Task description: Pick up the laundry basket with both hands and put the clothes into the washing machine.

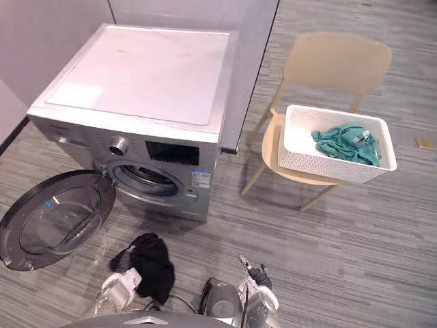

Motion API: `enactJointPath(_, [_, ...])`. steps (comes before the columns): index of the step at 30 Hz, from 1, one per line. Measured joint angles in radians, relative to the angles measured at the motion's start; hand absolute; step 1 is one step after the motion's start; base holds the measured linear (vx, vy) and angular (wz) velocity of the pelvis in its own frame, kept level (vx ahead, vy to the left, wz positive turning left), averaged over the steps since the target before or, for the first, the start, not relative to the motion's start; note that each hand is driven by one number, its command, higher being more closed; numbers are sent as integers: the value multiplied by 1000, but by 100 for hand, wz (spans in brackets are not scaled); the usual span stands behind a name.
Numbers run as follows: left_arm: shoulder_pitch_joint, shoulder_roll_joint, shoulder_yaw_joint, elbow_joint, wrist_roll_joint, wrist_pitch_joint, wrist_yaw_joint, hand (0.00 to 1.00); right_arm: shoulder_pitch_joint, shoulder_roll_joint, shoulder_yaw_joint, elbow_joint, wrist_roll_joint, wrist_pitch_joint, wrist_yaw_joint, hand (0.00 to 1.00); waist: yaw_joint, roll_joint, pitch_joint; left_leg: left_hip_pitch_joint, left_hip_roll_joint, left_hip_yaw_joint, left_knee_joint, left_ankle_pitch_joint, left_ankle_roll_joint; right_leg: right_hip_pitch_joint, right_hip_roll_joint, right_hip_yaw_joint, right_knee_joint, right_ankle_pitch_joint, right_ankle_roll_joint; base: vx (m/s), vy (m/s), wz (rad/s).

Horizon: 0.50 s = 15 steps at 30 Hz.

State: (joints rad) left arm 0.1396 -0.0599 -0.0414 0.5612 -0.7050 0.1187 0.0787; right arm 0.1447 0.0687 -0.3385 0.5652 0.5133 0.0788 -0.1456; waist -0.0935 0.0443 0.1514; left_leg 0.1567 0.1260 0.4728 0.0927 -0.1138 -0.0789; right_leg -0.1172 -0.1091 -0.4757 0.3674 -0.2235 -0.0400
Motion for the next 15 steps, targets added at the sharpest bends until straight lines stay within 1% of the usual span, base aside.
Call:
enactJointPath(1, [0, -8, 2, -10, -1, -3, 1, 100, 9, -1, 21, -2, 0, -9, -3, 0, 9, -6, -2, -7, 16, 15, 57, -4, -5, 16, 9, 13, -19, -2, 2, 94, -131, -24])
enactJointPath(2, [1, -9, 8, -20, -9, -5, 3, 100, 7, -2, 45, -9, -1, -12, -8, 0, 13, -18, -6, -65, 43, 22, 196, -10, -12, 24, 10, 29, -45, -4, 6, 41, -116, -22])
enactJointPath(3, [-1, -9, 13, -32, -15, -5, 3, 100, 8, -3, 54, -20, 0, -13, -8, 0, 16, -22, -2, -103, 65, 21, 294, -15, -10, 36, 12, 33, -59, -3, 7, 47, -120, -22])
enactJointPath(4, [6, -8, 9, -50, -22, -6, 1, 100, 15, -4, 63, -48, -1, -13, -6, 0, 23, -17, 15, -184, 134, 10, 523, -9, -1, 66, 31, 47, -80, 2, 4, 65, -89, -40])
enactJointPath(5, [23, -8, 10, -53, -31, -6, 2, 100, 20, -5, 63, -55, -1, -13, -6, 0, 40, -7, 18, -251, 190, -23, 720, -9, 1, 92, 48, 57, -84, 1, -4, 76, -42, -51])
enactJointPath(6, [34, -8, 12, -53, -34, -7, 2, 100, 22, -8, 63, -57, -6, -13, -7, 0, 46, -3, 19, -270, 203, -43, 787, -10, 5, 104, 55, 72, -84, -4, -8, 99, 38, -66])
enactJointPath(7, [53, -10, 13, -56, -38, -6, 2, 100, 24, -11, 65, -73, -11, -12, -7, 0, 53, 1, 21, -309, 205, -74, 871, -23, 21, 133, 59, 95, -92, -15, -18, 140, 88, -55])
enactJointPath(8, [66, -11, 16, -63, -38, -6, 2, 100, 28, -11, 66, -84, -11, -13, -7, 0, 58, -1, 22, -335, 196, -94, 888, -40, 27, 148, 59, 114, -101, -16, -18, 153, 92, -62])
enactJointPath(9, [77, -9, 21, -76, -39, -6, 4, 100, 30, -11, 72, -83, -11, -11, -7, 0, 65, -8, 24, -354, 187, -100, 867, -59, 28, 154, 56, 135, -110, -15, -15, 156, 118, -66])
enactJointPath(10, [85, -5, 21, -83, -39, -7, 5, 100, 33, -12, 87, -80, -12, -9, -7, 0, 76, -20, 28, -376, 157, -130, 784, -77, 43, 155, 41, 166, -115, -14, -6, 161, 147, -63])
enactJointPath(11, [89, -5, 21, -83, -39, -6, 6, 100, 34, -11, 93, -79, -12, -6, -7, 0, 79, -26, 30, -384, 140, -150, 728, -83, 46, 155, 32, 179, -120, -11, -1, 199, 202, -74])
enactJointPath(12, [95, -5, 21, -88, -38, -4, 11, 100, 34, -10, 106, -79, -14, -5, -7, 0, 85, -38, 36, -383, 108, -190, 588, -90, 49, 156, 9, 212, -127, -5, 18, 175, 185, -64])
enactJointPath(13, [104, -5, 21, -101, -38, -2, 14, 100, 35, -11, 114, -79, -15, -5, -7, 0, 85, -41, 37, -377, 86, -225, 476, -85, 46, 154, -4, 227, -129, 6, 43, 151, 161, -65])
enactJointPath(14, [112, -6, 20, -118, -38, -1, 19, 100, 41, -14, 123, -79, -21, -5, -7, 0, 83, -38, 36, -358, 69, -259, 355, -43, 36, 150, -15, 244, -127, 3, 66, 209, 249, -53])
enactJointPath(15, [117, -13, 19, -124, -38, -1, 20, 100, 52, -22, 128, -79, -39, -4, -6, 0, 84, -10, 27, -336, 69, -298, 225, 117, 31, 150, -8, 258, -122, -5, 96, 288, 354, -42])
